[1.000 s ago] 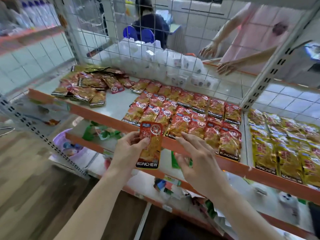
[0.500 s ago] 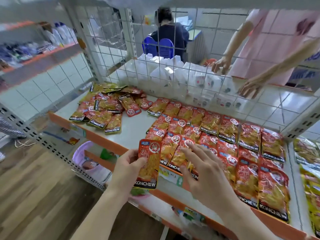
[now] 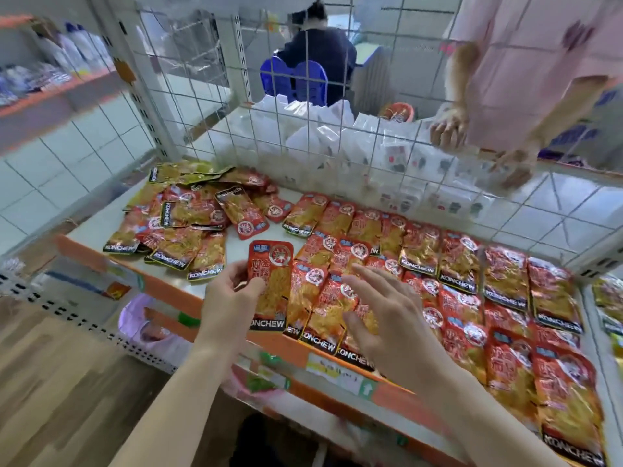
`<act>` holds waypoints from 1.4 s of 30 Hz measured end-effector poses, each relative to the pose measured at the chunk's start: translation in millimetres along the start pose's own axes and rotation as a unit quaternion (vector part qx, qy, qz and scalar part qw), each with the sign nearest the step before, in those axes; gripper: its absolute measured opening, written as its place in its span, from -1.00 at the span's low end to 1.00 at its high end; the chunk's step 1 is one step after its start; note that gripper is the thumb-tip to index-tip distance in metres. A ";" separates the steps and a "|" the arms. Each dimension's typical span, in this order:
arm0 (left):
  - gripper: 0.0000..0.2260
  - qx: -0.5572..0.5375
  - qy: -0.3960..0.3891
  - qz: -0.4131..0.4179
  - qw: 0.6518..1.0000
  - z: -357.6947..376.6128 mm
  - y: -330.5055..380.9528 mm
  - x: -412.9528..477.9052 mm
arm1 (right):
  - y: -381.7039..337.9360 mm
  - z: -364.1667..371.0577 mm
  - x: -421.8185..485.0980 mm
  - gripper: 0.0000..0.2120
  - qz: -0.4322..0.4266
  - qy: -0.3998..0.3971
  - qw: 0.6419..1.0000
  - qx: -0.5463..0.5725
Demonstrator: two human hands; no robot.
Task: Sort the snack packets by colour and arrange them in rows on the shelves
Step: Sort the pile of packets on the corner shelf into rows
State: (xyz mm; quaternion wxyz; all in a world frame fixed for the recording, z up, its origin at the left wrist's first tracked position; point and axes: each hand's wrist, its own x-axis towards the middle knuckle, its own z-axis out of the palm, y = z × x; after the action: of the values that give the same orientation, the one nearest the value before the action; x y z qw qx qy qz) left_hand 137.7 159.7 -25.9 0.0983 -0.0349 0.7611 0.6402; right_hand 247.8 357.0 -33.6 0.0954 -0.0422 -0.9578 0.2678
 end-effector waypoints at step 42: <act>-0.64 0.339 -0.160 0.355 0.856 19.1 -48.2 130.3 | -28.3 54.9 49.8 -0.31 0.209 0.155 0.965 -0.024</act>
State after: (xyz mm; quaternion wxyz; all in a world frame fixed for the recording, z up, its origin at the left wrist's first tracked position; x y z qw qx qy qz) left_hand 20.9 179.4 -100.9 -0.0094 0.3759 0.8657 0.3304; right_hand 186.9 311.7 -56.9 0.1839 -0.2846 -0.9074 0.2485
